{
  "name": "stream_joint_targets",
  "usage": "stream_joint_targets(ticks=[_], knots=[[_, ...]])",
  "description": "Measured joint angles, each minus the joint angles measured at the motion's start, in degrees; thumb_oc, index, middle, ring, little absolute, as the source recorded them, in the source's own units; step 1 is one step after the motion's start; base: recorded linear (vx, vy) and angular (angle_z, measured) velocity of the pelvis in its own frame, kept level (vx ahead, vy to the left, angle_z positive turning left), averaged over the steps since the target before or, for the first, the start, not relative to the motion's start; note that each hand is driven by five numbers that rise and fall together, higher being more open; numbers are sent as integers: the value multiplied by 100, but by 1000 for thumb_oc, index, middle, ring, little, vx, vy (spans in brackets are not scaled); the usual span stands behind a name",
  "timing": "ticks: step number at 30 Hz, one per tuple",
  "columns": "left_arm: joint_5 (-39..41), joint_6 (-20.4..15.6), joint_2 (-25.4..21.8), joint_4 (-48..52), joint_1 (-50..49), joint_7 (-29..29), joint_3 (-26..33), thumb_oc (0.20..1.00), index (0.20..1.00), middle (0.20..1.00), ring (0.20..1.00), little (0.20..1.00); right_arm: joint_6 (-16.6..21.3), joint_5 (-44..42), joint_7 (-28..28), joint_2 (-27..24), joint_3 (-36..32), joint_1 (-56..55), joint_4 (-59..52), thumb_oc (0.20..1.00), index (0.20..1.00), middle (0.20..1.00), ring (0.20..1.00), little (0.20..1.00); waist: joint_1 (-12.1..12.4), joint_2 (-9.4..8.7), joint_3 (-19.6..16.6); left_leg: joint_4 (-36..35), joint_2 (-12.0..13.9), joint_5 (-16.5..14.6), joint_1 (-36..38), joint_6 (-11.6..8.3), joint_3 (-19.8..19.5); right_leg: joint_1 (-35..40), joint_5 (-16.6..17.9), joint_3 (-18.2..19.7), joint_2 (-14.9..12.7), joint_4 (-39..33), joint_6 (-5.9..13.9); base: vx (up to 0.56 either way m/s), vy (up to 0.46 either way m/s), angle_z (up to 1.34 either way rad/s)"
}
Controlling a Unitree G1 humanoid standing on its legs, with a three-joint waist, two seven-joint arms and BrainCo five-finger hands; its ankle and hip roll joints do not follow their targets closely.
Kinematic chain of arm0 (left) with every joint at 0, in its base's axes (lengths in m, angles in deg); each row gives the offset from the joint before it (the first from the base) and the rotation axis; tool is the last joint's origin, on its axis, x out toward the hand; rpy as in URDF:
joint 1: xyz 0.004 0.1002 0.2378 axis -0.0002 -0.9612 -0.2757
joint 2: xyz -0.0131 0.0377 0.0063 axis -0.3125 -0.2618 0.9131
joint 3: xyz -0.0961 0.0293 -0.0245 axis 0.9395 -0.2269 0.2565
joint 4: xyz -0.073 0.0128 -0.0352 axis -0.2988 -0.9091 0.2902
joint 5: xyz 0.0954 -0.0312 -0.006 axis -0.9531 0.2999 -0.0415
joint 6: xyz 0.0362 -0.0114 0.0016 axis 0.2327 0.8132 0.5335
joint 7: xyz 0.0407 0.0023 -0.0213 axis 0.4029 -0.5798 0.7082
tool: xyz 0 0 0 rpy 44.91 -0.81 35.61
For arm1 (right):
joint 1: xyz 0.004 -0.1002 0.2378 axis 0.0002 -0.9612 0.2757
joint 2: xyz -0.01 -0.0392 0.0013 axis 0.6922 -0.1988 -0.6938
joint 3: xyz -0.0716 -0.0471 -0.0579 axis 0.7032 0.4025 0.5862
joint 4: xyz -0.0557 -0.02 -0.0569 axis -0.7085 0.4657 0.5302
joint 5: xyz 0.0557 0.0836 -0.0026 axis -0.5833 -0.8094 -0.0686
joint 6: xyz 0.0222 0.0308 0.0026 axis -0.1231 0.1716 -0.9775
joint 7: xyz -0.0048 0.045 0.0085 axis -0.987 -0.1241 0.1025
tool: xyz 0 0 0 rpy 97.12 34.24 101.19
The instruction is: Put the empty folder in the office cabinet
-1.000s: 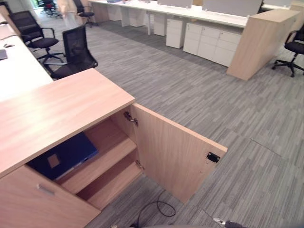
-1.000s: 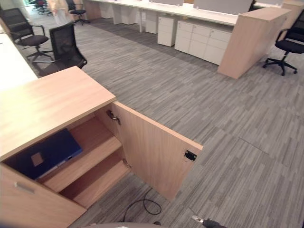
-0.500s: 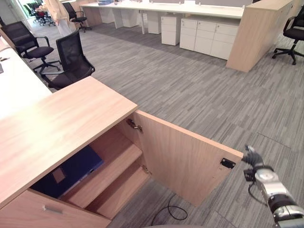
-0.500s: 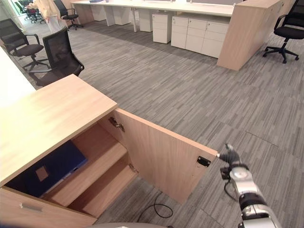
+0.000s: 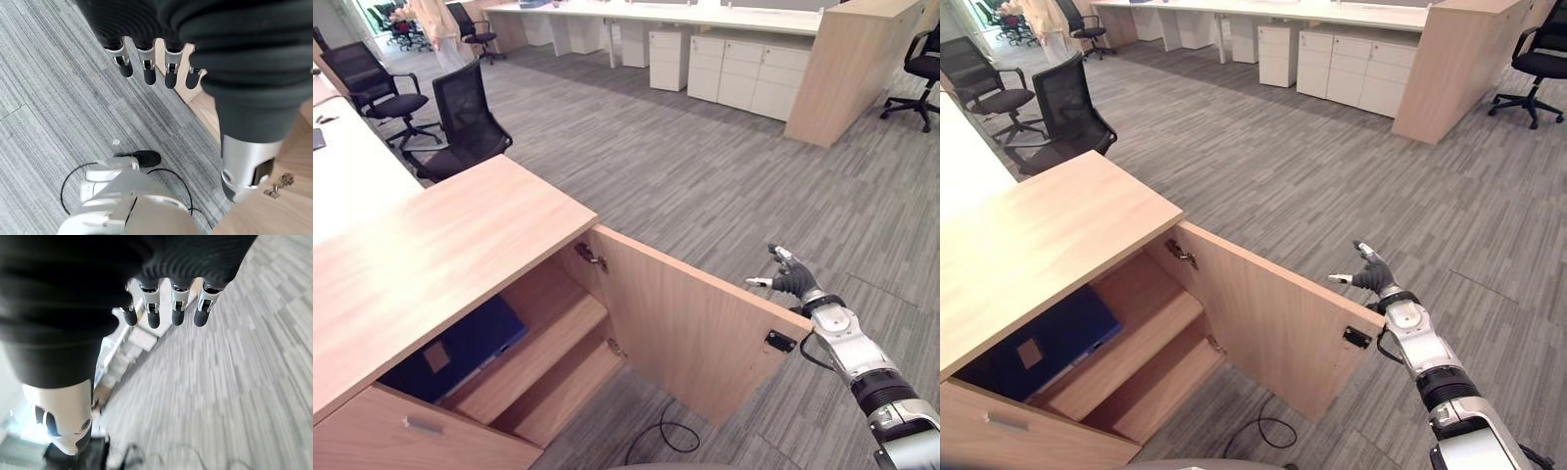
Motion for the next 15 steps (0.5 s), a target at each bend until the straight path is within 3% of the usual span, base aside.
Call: stream_joint_targets(ticks=[5,7,10,15], knots=[[6,-5,126,36,-4,-29,-12,1000,1000,1000,1000,1000,-10,2,-483,201,990,28,-372,1000,1000,1000,1000,1000,28,-31,-20,-4,9,2,3,-3,16,-31,-1,18,9,0,-2,-5,3,-2],[20,-5,198,241,-80,-98,-57,1000,1000,1000,1000,1000,-134,-110,-632,595,1414,15,-377,1000,1000,1000,1000,1000,38,-68,-40,-3,11,4,1,-6,15,-20,-1,13,12,0,-2,0,0,0],[79,1,214,237,-109,-142,-58,1000,1000,1000,1000,1000,-236,-217,-931,807,1880,73,-397,1000,1000,1000,1000,1000,65,-108,-51,3,11,11,0,-15,-25,15,-1,-28,11,1,-2,-8,-9,7],[192,-13,218,259,-116,-182,-46,1000,1000,1000,1000,1000,-282,-220,-1513,1266,2888,257,-513,1000,1000,1000,1000,1000,298,-209,-104,15,11,38,-51,-60,-149,17,-23,-127,9,4,-19,-18,-26,12]])
